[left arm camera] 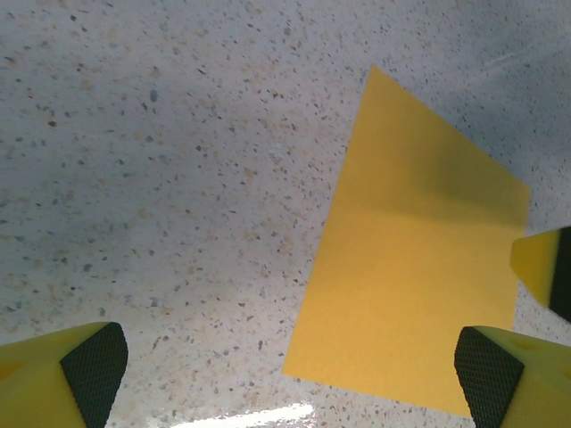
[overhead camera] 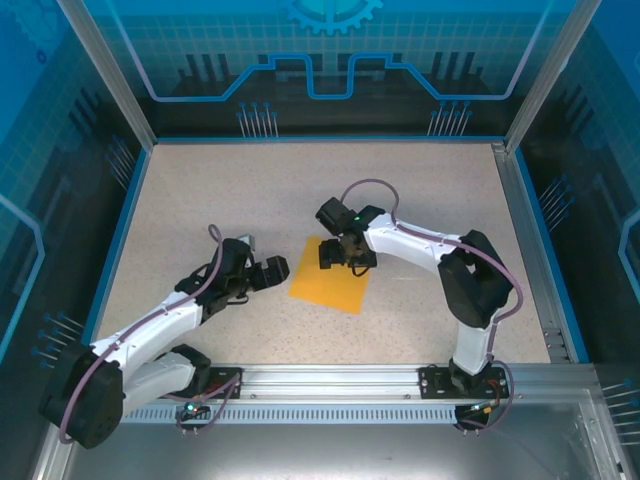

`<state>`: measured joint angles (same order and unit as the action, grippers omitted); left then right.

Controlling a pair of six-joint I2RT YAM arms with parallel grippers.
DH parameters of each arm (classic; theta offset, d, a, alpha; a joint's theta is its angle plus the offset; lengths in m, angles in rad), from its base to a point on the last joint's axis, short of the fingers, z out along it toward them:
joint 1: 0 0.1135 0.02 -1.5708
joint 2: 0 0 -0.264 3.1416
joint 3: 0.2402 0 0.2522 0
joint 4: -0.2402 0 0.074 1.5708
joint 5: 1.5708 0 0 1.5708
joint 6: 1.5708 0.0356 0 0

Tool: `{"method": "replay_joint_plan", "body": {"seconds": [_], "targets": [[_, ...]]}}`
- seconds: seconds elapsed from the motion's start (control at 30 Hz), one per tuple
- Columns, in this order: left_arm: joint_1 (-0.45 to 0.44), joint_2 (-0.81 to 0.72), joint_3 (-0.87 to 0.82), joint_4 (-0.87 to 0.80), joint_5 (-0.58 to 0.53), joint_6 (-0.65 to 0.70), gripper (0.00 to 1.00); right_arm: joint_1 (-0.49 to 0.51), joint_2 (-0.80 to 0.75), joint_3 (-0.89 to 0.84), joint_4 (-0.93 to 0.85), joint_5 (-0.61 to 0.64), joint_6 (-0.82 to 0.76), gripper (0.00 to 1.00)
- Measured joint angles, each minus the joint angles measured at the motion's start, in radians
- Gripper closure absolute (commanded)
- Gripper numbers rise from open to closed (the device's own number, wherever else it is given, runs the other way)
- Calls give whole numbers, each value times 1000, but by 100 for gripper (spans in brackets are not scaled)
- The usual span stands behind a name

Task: Fold a paper plane with a square sheet of paper (pick it up from the middle)
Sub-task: Move the square sheet of paper to the center of the table.

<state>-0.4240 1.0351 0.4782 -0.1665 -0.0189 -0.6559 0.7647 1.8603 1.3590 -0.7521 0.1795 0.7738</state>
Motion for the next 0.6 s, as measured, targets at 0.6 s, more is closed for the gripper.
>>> {"method": "replay_joint_plan", "body": {"seconds": [0.6], "targets": [[35,-49,-6,-11,10,1,2,125,-48,-240,186,-185,39,27]]}}
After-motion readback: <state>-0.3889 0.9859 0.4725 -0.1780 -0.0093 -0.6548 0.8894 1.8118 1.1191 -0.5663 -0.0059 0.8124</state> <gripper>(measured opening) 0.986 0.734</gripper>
